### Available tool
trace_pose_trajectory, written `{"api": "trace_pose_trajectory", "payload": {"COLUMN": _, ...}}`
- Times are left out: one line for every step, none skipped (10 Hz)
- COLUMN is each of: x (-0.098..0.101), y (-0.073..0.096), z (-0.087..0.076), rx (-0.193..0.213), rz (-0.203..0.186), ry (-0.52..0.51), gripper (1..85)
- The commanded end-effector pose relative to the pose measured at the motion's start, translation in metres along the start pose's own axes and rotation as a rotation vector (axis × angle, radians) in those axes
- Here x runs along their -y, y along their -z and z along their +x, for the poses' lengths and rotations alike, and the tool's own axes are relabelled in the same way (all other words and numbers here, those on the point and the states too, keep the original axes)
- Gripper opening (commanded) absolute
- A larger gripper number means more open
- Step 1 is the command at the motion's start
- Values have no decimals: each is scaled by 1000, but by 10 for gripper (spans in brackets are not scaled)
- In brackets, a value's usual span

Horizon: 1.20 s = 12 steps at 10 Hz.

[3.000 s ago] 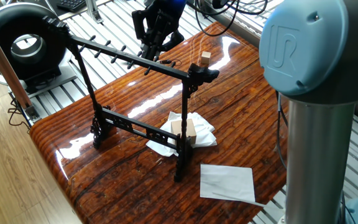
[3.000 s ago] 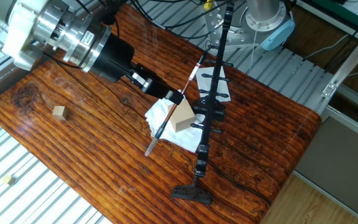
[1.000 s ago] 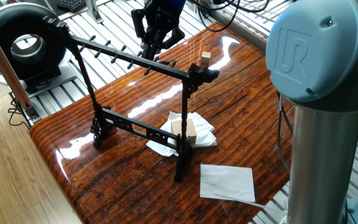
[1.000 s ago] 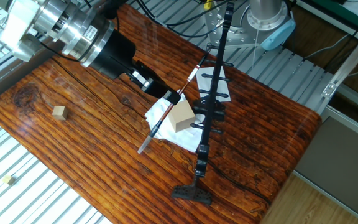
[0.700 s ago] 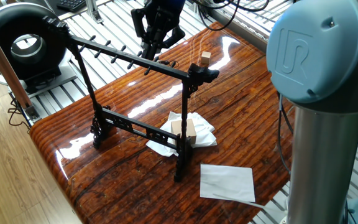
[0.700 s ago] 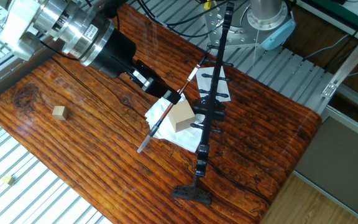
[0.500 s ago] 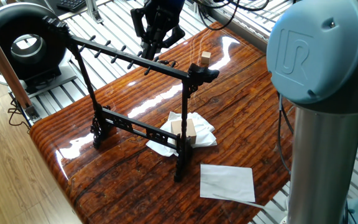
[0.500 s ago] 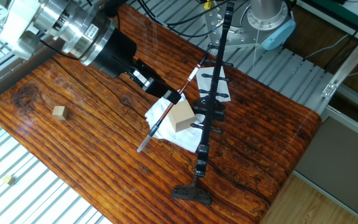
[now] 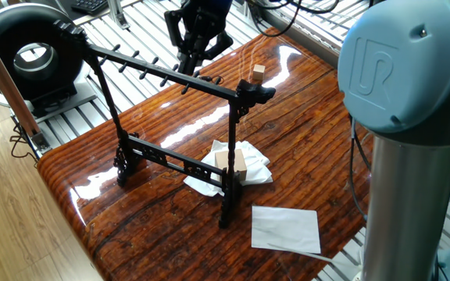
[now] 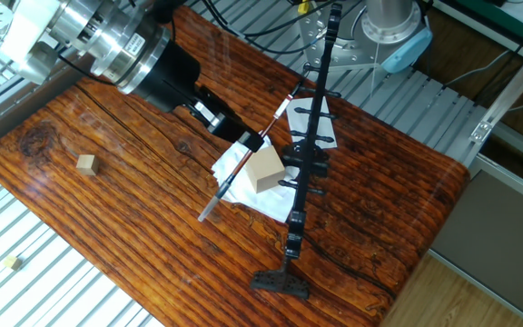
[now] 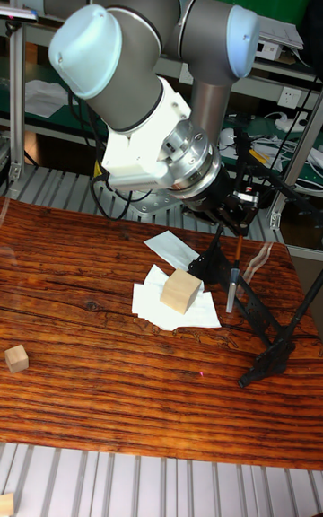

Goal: Place the brush on the pen rack

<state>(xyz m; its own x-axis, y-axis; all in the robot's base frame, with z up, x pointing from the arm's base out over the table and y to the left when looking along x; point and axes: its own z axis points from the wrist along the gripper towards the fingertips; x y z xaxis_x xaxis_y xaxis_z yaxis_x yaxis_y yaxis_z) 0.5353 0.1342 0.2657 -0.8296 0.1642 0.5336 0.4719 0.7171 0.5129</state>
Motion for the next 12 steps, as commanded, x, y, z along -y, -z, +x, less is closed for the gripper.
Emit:
{"api": "trace_pose_trajectory", "payload": {"x": 1, "y": 2, "z": -1, "rx": 16, "rz": 15, "ry": -3, "gripper": 13}}
{"api": "trace_pose_trajectory", "payload": {"x": 1, "y": 2, "z": -1, "rx": 18, "rz": 22, "ry": -9, "gripper": 13}}
{"api": "trace_pose_trajectory", "payload": {"x": -3, "y": 3, "z": 2, "rx": 15, "rz": 17, "ry": -14, "gripper": 13}}
{"api": "trace_pose_trajectory", "payload": {"x": -6, "y": 3, "z": 5, "rx": 16, "rz": 18, "ry": -23, "gripper": 13}}
{"api": "trace_pose_trajectory", "payload": {"x": -7, "y": 4, "z": 8, "rx": 17, "rz": 23, "ry": -27, "gripper": 13}}
{"api": "trace_pose_trajectory", "payload": {"x": -6, "y": 4, "z": 8, "rx": 20, "rz": 28, "ry": -27, "gripper": 13}}
{"api": "trace_pose_trajectory", "payload": {"x": -6, "y": 4, "z": 8, "rx": 20, "rz": 28, "ry": -27, "gripper": 13}}
{"api": "trace_pose_trajectory", "payload": {"x": -6, "y": 4, "z": 8, "rx": 21, "rz": 29, "ry": -25, "gripper": 13}}
{"api": "trace_pose_trajectory", "payload": {"x": -4, "y": 4, "z": 7, "rx": 25, "rz": 37, "ry": -23, "gripper": 13}}
{"api": "trace_pose_trajectory", "payload": {"x": -1, "y": 4, "z": 5, "rx": 33, "rz": 49, "ry": -18, "gripper": 13}}
{"api": "trace_pose_trajectory", "payload": {"x": 0, "y": 4, "z": 3, "rx": 40, "rz": 52, "ry": -15, "gripper": 13}}
{"api": "trace_pose_trajectory", "payload": {"x": 1, "y": 4, "z": 2, "rx": 44, "rz": 56, "ry": -14, "gripper": 13}}
